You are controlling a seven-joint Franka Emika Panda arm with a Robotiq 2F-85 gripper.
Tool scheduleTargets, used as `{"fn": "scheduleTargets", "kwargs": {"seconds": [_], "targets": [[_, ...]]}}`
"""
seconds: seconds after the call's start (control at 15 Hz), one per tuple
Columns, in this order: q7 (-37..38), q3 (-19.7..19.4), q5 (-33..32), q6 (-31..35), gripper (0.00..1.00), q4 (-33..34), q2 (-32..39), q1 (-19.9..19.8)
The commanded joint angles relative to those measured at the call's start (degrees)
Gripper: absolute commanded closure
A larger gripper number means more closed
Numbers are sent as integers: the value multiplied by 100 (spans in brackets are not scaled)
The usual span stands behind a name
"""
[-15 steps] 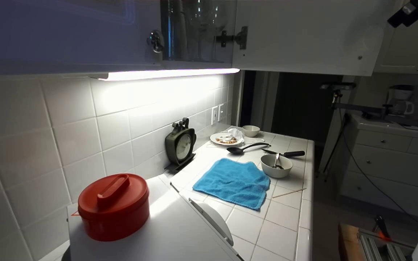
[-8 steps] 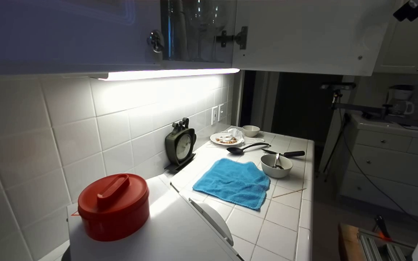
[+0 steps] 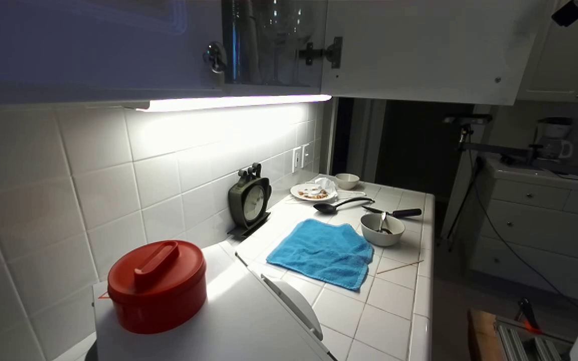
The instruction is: Close the top cabinet door
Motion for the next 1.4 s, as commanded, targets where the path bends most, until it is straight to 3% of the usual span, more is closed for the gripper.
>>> {"fn": "scheduleTargets", "kwargs": {"seconds": [0.0, 0.67, 1.33], "targets": [[-486, -262, -105, 271, 0, -133, -95, 223], [-1357, -754, 220, 861, 0, -357, -40, 776], [-1684, -643, 578, 919, 0, -359, 52, 1257]]}}
